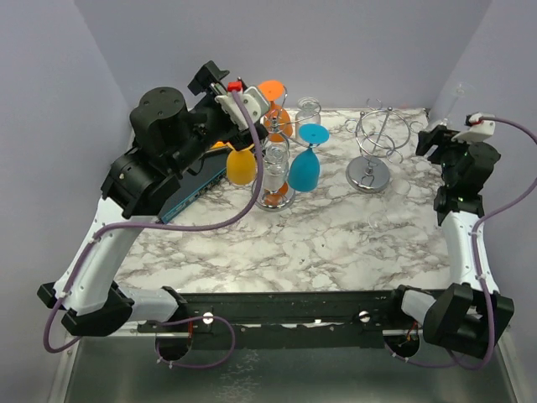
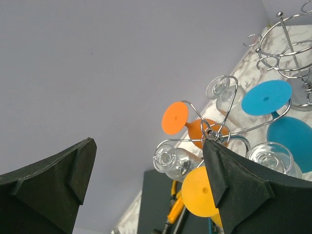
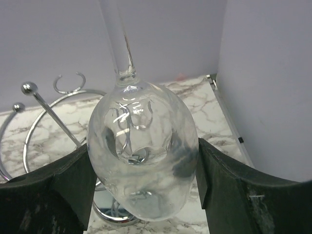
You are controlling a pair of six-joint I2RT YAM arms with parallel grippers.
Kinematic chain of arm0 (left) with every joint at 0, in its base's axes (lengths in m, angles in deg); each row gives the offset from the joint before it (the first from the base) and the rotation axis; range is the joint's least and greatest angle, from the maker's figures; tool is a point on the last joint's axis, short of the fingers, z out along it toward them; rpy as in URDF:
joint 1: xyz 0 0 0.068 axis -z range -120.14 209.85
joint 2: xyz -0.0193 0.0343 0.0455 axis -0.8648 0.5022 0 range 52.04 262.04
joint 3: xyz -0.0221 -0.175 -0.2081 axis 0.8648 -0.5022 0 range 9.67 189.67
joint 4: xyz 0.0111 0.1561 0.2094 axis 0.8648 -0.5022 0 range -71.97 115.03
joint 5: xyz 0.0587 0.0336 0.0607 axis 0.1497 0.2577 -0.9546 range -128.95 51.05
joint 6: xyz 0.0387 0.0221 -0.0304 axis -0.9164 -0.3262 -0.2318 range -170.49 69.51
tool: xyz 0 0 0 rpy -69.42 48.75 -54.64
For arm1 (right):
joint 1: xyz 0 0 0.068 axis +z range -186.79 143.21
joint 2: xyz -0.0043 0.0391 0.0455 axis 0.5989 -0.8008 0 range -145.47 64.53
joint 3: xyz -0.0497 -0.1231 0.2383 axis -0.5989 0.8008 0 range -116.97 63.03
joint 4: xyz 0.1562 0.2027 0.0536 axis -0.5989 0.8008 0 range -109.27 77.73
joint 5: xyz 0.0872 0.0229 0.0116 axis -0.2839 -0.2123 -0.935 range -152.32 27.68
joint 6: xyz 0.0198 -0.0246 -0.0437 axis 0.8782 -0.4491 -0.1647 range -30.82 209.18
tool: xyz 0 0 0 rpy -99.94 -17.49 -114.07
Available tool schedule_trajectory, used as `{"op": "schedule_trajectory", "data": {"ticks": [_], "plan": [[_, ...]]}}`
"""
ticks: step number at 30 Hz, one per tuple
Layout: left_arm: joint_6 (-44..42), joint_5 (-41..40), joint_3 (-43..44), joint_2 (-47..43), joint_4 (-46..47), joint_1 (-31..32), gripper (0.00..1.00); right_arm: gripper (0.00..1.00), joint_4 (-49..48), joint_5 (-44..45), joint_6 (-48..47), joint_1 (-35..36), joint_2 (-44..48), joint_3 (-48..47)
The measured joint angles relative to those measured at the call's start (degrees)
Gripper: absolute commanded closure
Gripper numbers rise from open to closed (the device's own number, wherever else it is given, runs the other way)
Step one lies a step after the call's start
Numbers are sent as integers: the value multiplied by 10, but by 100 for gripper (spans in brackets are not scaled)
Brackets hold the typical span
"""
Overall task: Place the wine glass upside down on the wine glass rack
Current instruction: Turn the wine glass upside down at the wine rack.
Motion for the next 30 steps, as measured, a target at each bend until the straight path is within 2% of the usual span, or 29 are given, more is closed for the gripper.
{"op": "schedule_trajectory", "data": {"ticks": [7, 13, 20, 30], "plan": [[99, -5, 80, 58, -118, -47, 1, 69, -65, -2, -27, -4, -35, 88], [148, -7, 94, 68, -188, -70, 1, 70, -116, -5, -30, -24, -73, 157], [153, -6, 57, 39, -193, -70, 1, 70, -176, -6, -38, -38, -97, 175], [156, -1, 37, 32, -194, -70, 1, 72, -246, -25, -56, -52, -210, 150]]}}
